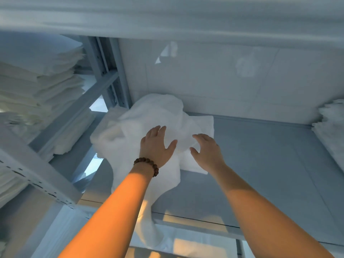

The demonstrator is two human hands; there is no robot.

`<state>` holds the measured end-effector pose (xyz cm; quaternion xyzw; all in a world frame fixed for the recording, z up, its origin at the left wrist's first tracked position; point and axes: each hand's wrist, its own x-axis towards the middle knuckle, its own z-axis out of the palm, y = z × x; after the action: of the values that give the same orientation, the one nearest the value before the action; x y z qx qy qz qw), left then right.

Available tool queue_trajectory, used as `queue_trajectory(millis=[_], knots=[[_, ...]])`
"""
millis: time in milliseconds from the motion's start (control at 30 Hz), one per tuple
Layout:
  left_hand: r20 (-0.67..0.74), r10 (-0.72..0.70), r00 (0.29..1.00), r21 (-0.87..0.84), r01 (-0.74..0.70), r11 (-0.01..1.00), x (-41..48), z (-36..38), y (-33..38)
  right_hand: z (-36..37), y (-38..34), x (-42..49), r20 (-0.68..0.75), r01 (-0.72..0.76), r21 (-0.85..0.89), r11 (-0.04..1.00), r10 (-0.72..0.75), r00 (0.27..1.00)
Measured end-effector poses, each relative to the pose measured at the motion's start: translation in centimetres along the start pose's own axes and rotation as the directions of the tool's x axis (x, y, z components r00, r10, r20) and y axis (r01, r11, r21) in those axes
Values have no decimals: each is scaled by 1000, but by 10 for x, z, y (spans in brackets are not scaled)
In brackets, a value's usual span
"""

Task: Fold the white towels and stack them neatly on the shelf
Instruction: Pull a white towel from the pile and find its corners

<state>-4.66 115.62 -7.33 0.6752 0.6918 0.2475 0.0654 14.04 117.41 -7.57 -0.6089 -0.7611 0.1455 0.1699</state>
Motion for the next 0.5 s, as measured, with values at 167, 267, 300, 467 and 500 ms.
queue_trajectory(millis=[167,267,300,467,500], knots=[[22,-47,999,84,46,995,-1,-9,-49,31,-33,25,90,205,-4,979,-204,975],[154,-13,988,145,-10,989,-7,-9,-75,53,-47,35,178,342,-106,934,-321,930],[204,4,979,173,-41,984,-10,-7,-82,60,-50,37,211,381,-156,911,-346,914],[317,41,948,318,-146,937,-12,5,-99,84,-54,42,264,467,-359,808,-392,881],[319,34,947,335,-146,931,-12,7,-100,87,-54,42,246,463,-385,798,-395,885]])
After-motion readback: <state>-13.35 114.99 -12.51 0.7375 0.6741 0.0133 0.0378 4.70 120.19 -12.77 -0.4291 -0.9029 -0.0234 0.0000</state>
